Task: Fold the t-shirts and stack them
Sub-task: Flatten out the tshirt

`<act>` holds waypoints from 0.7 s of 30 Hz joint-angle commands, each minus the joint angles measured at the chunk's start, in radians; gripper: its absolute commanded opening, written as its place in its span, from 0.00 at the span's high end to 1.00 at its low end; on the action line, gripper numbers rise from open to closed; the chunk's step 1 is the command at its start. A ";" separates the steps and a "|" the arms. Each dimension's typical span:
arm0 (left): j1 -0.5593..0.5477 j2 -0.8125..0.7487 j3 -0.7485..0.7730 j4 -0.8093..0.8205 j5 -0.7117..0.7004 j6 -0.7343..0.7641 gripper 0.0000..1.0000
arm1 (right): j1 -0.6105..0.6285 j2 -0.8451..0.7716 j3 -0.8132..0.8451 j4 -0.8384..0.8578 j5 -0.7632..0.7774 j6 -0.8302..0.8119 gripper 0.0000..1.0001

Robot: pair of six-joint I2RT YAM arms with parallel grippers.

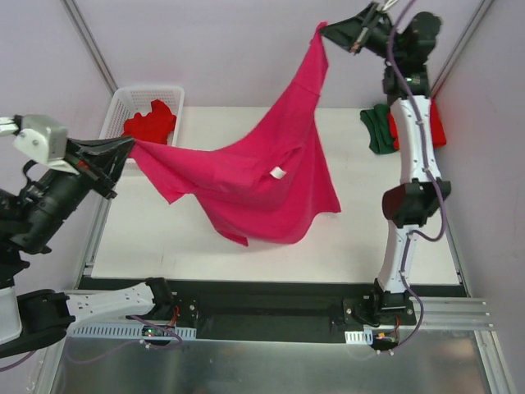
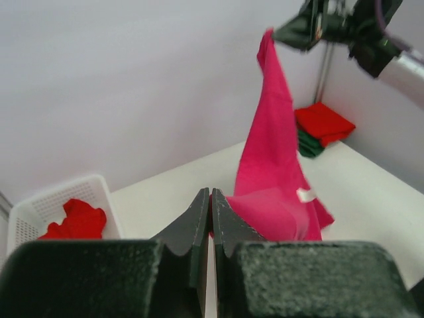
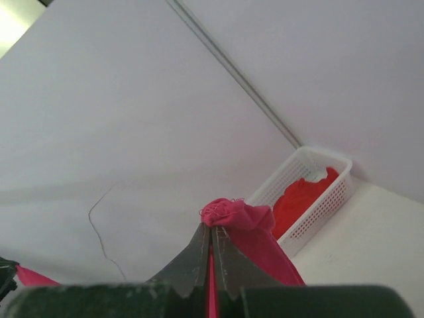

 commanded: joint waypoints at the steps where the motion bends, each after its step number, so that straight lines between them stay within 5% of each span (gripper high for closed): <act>1: -0.003 -0.013 0.100 0.035 -0.091 0.075 1.00 | 0.053 0.034 0.032 0.145 0.051 0.099 0.99; 8: -0.003 0.094 0.057 0.035 0.102 -0.019 1.00 | 0.015 -0.224 -0.275 0.126 0.011 -0.036 0.99; 13: -0.003 0.177 -0.027 0.092 0.350 -0.146 1.00 | -0.032 -0.308 -0.337 0.160 -0.012 -0.024 0.99; 21: -0.003 0.171 -0.151 0.190 0.467 -0.209 1.00 | -0.052 -0.396 -0.361 0.186 -0.040 -0.013 0.99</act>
